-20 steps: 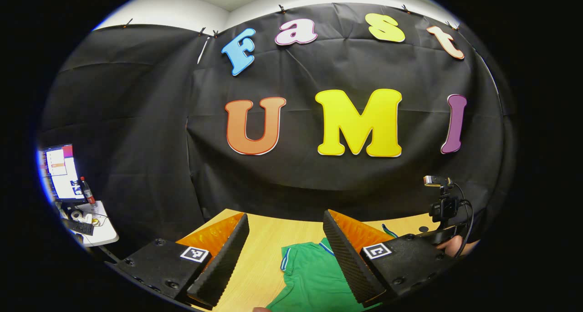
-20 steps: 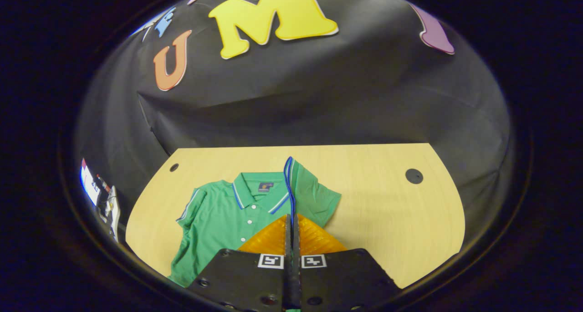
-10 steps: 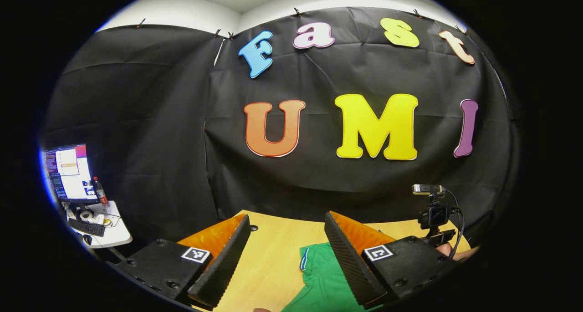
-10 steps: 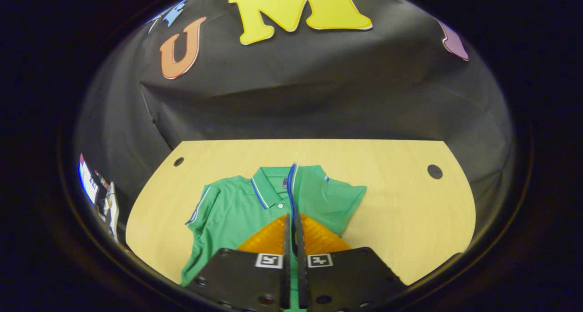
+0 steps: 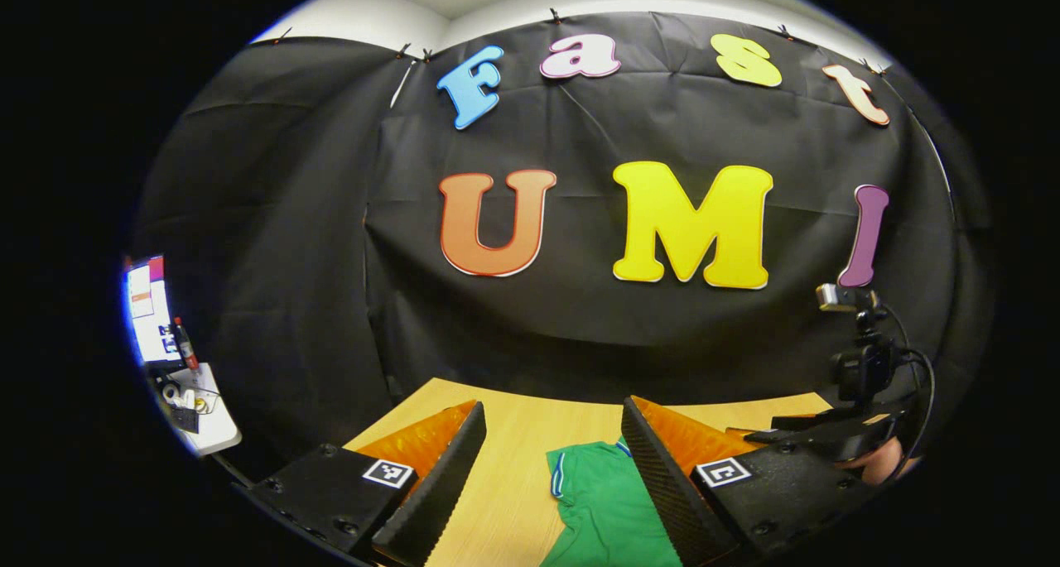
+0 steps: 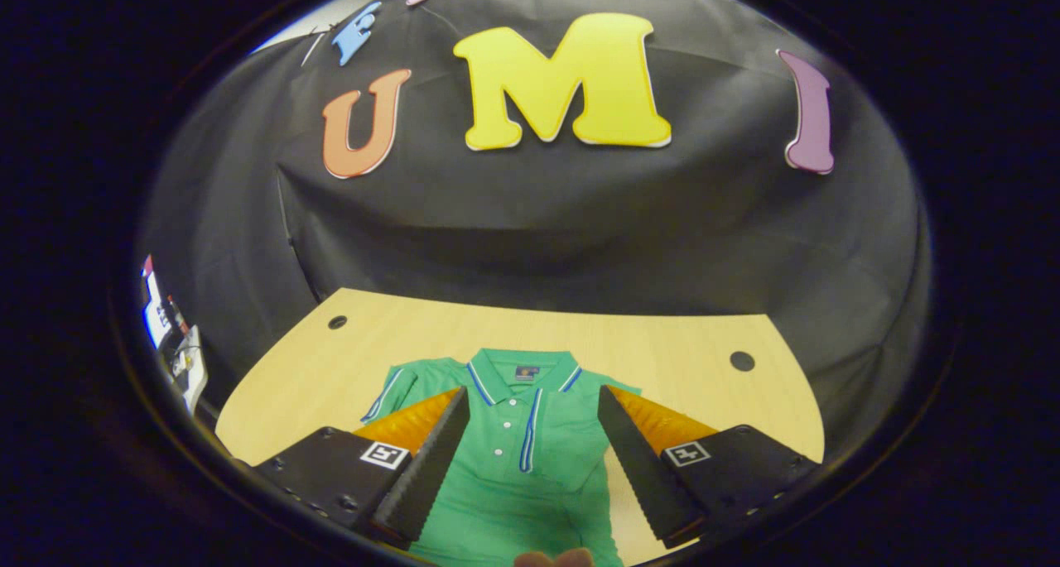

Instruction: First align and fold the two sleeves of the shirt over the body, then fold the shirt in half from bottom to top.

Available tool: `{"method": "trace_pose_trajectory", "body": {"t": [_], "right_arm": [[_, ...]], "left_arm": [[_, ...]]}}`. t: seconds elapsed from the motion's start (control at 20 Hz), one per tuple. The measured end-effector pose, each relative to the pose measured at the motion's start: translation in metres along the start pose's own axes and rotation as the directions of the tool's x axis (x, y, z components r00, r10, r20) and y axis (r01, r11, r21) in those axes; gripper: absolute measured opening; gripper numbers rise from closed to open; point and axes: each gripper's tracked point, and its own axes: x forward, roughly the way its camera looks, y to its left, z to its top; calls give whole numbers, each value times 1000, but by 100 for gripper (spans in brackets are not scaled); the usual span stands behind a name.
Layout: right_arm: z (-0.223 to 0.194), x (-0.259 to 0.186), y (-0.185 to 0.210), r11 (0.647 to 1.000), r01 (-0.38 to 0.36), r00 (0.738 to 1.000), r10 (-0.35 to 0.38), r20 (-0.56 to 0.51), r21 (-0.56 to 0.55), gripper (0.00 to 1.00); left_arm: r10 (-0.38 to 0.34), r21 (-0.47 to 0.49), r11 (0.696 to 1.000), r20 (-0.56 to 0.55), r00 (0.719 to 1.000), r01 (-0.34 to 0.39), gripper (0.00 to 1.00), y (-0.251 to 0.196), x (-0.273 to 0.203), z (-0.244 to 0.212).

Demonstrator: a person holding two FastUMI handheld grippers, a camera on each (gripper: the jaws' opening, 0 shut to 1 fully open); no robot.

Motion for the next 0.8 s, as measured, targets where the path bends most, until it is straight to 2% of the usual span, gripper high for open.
{"method": "trace_pose_trajectory", "body": {"t": [0.2,0.4,0.45,0.5,0.55,0.6,0.7,0.8], "right_arm": [[16,-51,-7,999,32,997,-32,64,-9,96],[20,-90,-11,998,58,994,-55,96,-33,96],[20,-97,-12,997,67,993,-63,99,-38,92],[19,-104,-14,996,77,992,-73,103,-41,96],[18,-109,-18,995,89,991,-84,103,-43,92],[17,-114,-20,995,96,991,-91,99,-40,96],[10,-119,-22,994,98,992,-95,84,-36,92],[1,-117,-22,994,96,994,-93,63,-49,96]], "left_arm": [[-88,9,996,-72,993,89,100,-8,27,-31],[-140,-22,990,-206,969,139,100,-9,61,-82],[-147,-39,989,-242,959,142,100,-10,70,-95],[-150,-50,989,-272,951,142,100,-9,79,-105],[-152,-61,988,-298,942,140,100,-6,87,-117],[-151,-70,988,-321,935,136,100,-4,95,-126],[-150,-79,988,-365,919,130,100,0,114,-147],[-155,-90,988,-408,900,129,100,1,131,-173]]}}
